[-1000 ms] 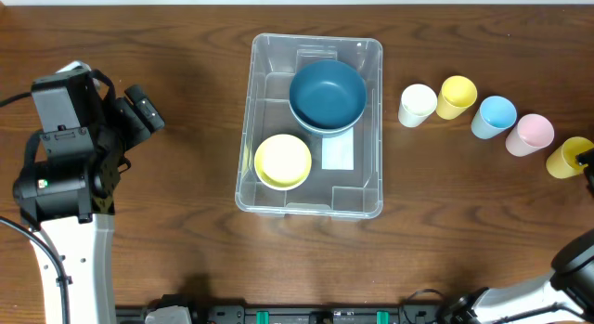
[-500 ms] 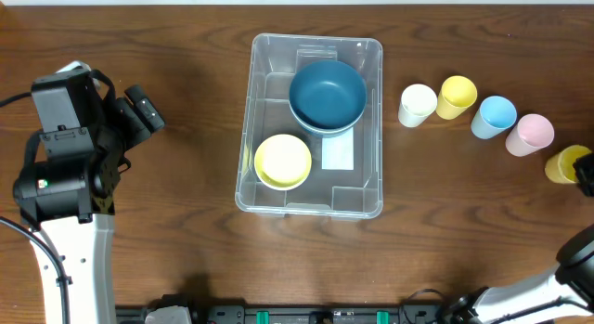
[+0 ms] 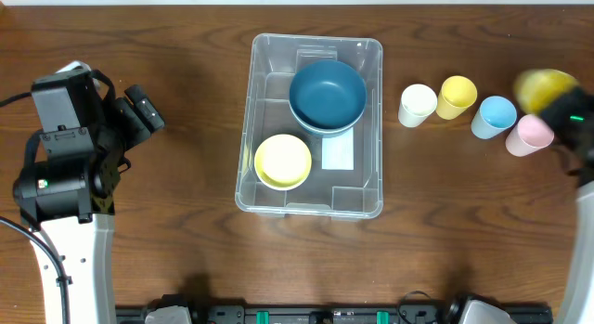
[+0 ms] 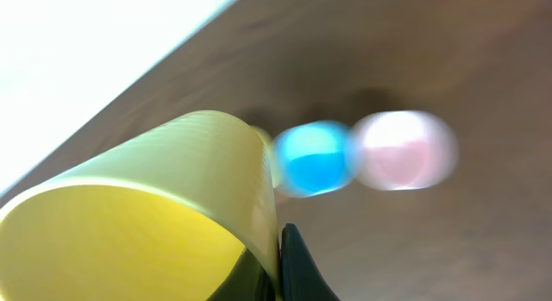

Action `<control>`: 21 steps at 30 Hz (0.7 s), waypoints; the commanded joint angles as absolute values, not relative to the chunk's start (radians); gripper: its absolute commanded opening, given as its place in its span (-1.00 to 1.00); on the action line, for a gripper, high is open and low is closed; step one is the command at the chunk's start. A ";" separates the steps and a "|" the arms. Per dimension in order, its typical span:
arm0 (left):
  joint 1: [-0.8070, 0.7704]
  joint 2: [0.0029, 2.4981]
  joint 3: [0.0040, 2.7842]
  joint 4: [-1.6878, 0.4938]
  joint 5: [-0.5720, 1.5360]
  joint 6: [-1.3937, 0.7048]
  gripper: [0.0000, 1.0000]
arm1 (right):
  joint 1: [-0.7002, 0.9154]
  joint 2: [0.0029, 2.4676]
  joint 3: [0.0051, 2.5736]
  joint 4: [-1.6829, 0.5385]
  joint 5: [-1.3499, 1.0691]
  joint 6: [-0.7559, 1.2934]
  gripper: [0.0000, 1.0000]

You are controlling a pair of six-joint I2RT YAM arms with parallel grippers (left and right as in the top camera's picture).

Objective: Pack container
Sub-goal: 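Carry the yellow cup into the bin and set it down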

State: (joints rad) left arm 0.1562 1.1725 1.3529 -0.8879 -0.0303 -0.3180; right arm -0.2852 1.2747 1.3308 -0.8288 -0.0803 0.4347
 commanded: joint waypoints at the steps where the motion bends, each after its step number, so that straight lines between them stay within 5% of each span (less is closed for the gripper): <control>1: 0.162 1.169 1.370 -0.889 -0.038 -0.319 0.96 | -0.056 1.264 1.337 -0.845 -0.096 0.398 -0.97; 10: 0.162 1.169 1.370 -0.889 -0.038 -0.319 0.96 | 0.429 1.438 1.337 -0.826 0.002 0.375 -0.97; 21: 0.162 1.169 1.370 -0.889 -0.038 -0.319 0.96 | 0.533 1.647 1.336 -0.933 0.019 0.342 -0.97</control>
